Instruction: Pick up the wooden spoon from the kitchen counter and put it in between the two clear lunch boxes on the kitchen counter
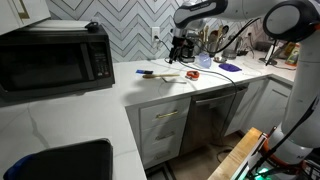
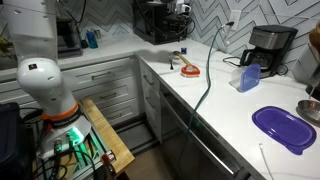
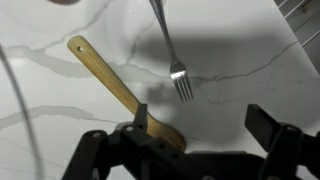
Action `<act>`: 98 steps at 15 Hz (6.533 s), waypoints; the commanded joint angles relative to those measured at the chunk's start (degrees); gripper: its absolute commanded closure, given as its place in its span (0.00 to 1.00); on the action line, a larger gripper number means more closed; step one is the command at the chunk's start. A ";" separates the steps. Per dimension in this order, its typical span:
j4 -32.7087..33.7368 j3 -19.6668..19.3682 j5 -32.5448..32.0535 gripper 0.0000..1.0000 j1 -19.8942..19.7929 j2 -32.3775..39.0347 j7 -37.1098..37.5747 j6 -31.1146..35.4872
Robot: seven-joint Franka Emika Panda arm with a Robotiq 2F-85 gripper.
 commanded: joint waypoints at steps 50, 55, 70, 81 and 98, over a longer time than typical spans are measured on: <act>14.42 8.91 10.01 0.39 -10.46 24.18 -33.92 12.50; 15.44 9.11 10.72 0.39 -10.87 24.30 -34.79 8.33; 15.49 8.57 9.87 0.40 -10.76 24.77 -40.45 4.38; 13.29 7.35 8.65 0.93 -9.24 22.52 -38.75 12.20; 19.51 -0.92 8.11 0.93 -13.60 7.24 1.37 2.34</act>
